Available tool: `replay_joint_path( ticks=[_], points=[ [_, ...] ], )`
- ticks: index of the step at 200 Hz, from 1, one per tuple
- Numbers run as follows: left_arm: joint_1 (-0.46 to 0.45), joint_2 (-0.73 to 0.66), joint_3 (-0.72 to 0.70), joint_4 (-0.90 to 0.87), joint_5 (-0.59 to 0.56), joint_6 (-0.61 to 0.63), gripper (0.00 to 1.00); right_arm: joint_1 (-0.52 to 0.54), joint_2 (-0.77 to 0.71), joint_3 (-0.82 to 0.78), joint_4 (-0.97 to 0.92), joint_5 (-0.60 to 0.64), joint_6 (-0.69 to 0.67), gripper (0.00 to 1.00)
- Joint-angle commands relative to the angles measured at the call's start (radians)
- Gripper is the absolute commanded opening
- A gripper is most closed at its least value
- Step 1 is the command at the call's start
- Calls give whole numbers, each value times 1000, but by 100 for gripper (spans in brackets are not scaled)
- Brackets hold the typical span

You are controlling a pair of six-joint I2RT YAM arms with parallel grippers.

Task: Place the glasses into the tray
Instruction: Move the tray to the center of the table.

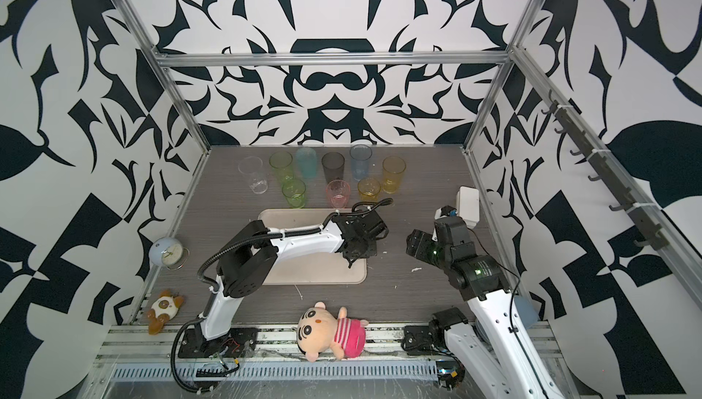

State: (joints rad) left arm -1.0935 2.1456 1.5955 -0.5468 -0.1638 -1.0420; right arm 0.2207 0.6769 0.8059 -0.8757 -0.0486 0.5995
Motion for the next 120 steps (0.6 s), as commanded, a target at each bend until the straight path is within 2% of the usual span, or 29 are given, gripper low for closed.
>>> replay_joint_path(
  ticks=[1,83,98,120],
  points=[
    [-5,54,81,28,25,-20,6,-17,-15,29,-19,-22,-18,81],
    [-5,88,139,66,30,-50,10,-18,-5,13,-1,-61,-11,81],
    [-4,80,158,46,18,-37,14,-18,0,13,0,-71,-15,81],
    [-1,43,172,12,-13,-10,28,-17,6,11,7,-81,-17,81]
  ],
)
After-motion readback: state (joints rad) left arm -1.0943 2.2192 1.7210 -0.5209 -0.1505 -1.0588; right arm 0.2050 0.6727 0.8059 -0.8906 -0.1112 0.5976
